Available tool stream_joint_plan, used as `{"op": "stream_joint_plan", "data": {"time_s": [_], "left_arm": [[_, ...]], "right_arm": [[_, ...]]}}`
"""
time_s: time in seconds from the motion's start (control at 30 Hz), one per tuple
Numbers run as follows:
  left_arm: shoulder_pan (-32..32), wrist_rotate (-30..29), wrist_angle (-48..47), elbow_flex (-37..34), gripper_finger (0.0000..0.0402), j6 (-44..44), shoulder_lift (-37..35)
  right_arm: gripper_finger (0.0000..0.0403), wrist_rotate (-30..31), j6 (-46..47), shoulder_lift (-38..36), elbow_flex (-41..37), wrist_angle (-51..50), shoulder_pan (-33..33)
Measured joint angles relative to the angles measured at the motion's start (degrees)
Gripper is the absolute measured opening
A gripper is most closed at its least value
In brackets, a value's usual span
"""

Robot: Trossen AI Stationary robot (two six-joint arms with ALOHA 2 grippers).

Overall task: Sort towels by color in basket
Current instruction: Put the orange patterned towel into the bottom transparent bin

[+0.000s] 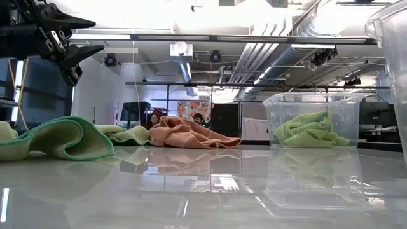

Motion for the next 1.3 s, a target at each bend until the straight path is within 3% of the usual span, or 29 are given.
{"op": "stream_joint_plan", "data": {"time_s": [0.13,0.3,0.5,0.63,0.7,1.07,1.3], "left_arm": [[0.0,0.0,0.0,0.0,0.0195,0.0,0.0],[0.0,0.0,0.0,0.0,0.0195,0.0,0.0],[0.0,0.0,0.0,0.0,0.0195,0.0,0.0],[0.0,0.0,0.0,0.0,0.0195,0.0,0.0],[0.0,0.0,0.0,0.0,0.0195,0.0,0.0],[0.0,0.0,0.0,0.0,0.0195,0.0,0.0],[0.0,0.0,0.0,0.0,0.0195,0.0,0.0]], "right_arm": [[0.0108,1.7,9.6,-0.2,0.0,-0.8,1.8],[0.0155,0.2,13.5,-2.1,0.0,4.7,1.0],[0.0161,-3.6,23.4,-4.5,0.0,15.7,0.0],[0.016,-1.3,17.9,-2.3,0.1,22.0,0.1],[0.0159,-1.2,18.4,-0.2,0.1,19.0,0.1],[0.0115,-0.7,43.3,11.7,0.0,-1.1,-0.2],[0.011,-0.9,45.6,8.3,1.4,-1.1,-0.2]]}}
